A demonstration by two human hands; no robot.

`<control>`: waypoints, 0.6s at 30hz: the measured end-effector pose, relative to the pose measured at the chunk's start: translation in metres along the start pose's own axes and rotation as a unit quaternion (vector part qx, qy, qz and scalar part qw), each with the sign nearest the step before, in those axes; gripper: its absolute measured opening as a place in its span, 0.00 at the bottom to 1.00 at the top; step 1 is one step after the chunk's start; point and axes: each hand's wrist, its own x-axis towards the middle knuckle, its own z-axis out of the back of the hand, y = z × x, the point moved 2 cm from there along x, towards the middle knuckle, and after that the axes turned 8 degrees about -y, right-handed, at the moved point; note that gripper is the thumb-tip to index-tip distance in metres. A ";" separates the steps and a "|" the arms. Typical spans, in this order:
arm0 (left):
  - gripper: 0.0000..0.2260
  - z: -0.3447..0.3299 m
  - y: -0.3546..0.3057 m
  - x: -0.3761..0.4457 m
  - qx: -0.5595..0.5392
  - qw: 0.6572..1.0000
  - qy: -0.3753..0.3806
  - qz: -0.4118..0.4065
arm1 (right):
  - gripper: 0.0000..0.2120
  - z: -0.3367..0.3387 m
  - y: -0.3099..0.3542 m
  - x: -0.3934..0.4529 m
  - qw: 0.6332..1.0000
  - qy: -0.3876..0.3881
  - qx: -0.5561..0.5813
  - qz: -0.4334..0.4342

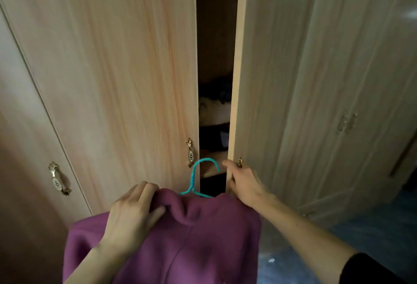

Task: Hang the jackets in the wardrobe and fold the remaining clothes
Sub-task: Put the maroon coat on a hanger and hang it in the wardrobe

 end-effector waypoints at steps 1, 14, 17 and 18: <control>0.13 -0.001 -0.003 -0.001 -0.012 1.000 0.004 -0.011 | 0.27 0.008 -0.001 -0.011 1.000 -0.008 -0.017 -0.005; 0.17 -0.020 -0.071 0.006 -0.094 0.990 0.065 -0.079 | 0.16 0.080 -0.039 -0.112 0.976 -0.118 -0.138 -0.116; 0.17 -0.028 -0.089 0.012 -0.102 0.988 0.073 -0.087 | 0.14 0.093 -0.057 -0.126 0.968 -0.138 -0.155 -0.140; 0.17 -0.031 -0.095 0.015 -0.105 0.987 0.073 -0.092 | 0.15 0.097 -0.063 -0.131 0.966 -0.147 -0.154 -0.150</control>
